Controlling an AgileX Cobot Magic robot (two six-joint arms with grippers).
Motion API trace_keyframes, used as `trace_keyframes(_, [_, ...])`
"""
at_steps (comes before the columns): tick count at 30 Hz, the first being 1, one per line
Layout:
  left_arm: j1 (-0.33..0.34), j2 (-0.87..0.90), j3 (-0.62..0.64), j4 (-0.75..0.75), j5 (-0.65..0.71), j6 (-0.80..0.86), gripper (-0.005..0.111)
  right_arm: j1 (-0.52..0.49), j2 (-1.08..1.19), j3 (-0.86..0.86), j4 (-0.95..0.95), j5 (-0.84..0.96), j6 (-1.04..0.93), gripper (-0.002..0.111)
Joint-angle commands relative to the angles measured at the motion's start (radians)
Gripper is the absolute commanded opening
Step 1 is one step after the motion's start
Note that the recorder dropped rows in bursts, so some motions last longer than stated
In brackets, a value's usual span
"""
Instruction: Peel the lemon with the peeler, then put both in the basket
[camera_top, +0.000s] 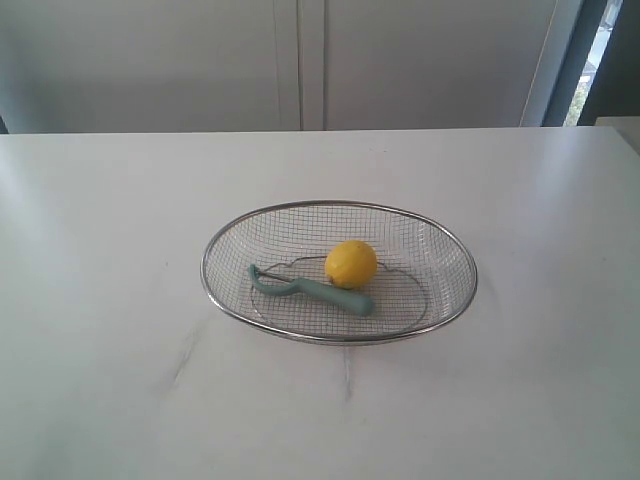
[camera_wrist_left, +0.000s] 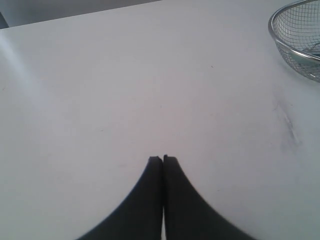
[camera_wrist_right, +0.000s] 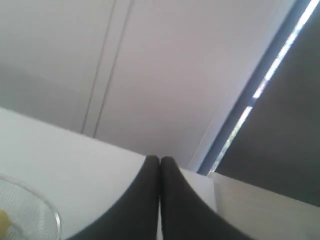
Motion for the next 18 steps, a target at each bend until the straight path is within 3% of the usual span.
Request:
trace_keyframes(1, [0.003,-0.005,0.004,0.001,-0.003,-0.002,0.000,-0.118,-0.176,-0.002,0.001,0.002,0.007,0.000])
trace_keyframes(6, [0.003,-0.005,0.004,0.001,-0.003,0.000,0.000,-0.218,-0.376,-0.003,0.001,0.002,0.007,0.000])
trace_keyframes(15, [0.003,-0.005,0.004,0.001,-0.003,0.000,0.000,-0.207,-0.548,0.034,0.011,-0.019,0.007,0.000])
trace_keyframes(18, [0.003,-0.005,0.004,0.001,-0.003,0.000,0.000,-0.205,-0.548,0.116,0.181,-0.023,0.007,0.000])
